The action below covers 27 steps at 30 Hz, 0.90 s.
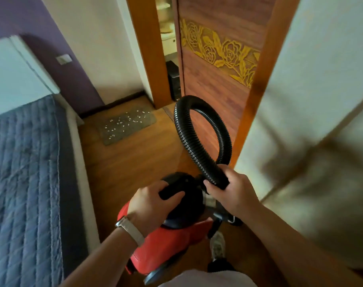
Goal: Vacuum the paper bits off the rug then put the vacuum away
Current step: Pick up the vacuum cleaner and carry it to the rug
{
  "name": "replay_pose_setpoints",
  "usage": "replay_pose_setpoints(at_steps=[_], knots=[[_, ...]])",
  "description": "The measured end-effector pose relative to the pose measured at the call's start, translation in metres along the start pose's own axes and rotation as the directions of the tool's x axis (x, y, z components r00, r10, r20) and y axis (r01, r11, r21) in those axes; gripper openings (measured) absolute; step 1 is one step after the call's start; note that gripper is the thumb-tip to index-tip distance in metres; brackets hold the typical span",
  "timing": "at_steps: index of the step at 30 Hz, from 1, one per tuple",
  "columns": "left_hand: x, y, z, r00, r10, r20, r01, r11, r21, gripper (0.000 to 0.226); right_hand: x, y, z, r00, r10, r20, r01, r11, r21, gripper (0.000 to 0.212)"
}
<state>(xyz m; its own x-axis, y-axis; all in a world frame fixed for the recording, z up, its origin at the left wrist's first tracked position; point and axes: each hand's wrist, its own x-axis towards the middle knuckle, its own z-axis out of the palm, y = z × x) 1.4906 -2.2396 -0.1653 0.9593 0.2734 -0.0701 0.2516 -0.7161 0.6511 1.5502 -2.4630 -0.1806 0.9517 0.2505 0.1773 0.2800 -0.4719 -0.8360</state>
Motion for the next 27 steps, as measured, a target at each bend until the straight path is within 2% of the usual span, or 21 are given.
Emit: replay_pose_setpoints(at_steps=[5, 11, 17, 23, 27], knots=[[0.061, 0.027, -0.012, 0.983, -0.106, -0.146, 0.105, 0.994, -0.016, 0.034, 0.099, 0.004, -0.010, 0.989, -0.065, 0.131, 0.060, 0.997, 0.042, 0.034], [0.105, 0.035, -0.029, 0.943, -0.202, -0.263, 0.197, 0.979, -0.044, 0.024, 0.174, -0.004, -0.004, 0.954, -0.151, 0.259, 0.133, 0.987, 0.088, 0.022], [0.143, 0.017, -0.040, 0.913, -0.269, -0.308, 0.262, 0.963, -0.066, 0.027, 0.233, -0.007, 0.028, 0.934, -0.164, 0.316, 0.139, 0.985, 0.101, 0.023], [0.198, -0.022, -0.053, 0.881, -0.346, -0.323, 0.312, 0.938, -0.153, 0.027, 0.291, -0.017, 0.076, 0.904, -0.223, 0.364, 0.208, 0.975, 0.081, 0.019], [0.249, -0.054, -0.071, 0.882, -0.357, -0.309, 0.303, 0.930, -0.210, 0.031, 0.345, -0.026, 0.119, 0.905, -0.220, 0.363, 0.212, 0.975, 0.064, 0.022]])
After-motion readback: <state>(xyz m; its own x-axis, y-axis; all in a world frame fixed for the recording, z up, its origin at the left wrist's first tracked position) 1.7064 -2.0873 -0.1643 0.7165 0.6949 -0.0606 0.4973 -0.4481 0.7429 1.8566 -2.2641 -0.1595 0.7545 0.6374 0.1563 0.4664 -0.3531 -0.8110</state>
